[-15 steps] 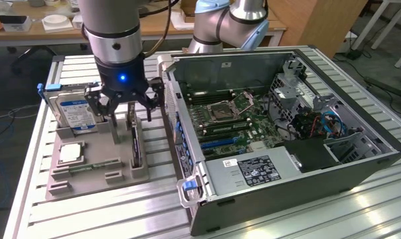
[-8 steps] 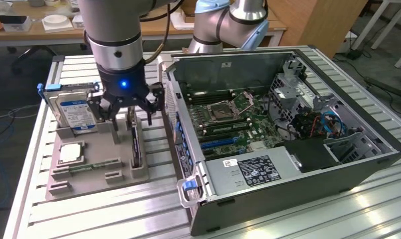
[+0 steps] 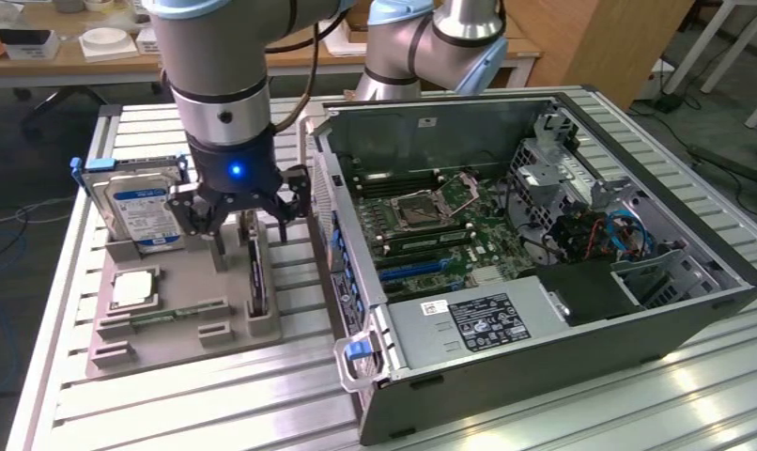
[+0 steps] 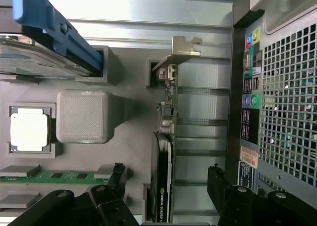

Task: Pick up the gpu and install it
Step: 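Pick up the gpu and move the gpu toward the slot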

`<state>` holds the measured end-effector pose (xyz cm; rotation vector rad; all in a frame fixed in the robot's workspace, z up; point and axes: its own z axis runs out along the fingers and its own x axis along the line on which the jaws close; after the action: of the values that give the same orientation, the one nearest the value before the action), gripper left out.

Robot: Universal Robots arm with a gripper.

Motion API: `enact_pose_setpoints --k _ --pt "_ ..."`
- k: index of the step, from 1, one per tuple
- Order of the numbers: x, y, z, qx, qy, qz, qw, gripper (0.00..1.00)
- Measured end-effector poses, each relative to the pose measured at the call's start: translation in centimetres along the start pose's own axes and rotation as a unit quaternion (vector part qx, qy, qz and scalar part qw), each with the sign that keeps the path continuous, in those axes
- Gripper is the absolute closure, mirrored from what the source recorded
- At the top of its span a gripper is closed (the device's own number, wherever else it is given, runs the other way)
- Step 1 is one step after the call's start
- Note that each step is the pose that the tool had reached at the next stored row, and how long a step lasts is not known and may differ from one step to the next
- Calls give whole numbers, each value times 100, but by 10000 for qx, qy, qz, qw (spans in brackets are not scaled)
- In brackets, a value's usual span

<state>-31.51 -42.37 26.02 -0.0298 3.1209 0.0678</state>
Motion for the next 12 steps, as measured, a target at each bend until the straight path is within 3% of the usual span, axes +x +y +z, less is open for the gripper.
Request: enact_pose_setpoints --k 12 --pt "6 -9 206 0 0 1 10000 24"
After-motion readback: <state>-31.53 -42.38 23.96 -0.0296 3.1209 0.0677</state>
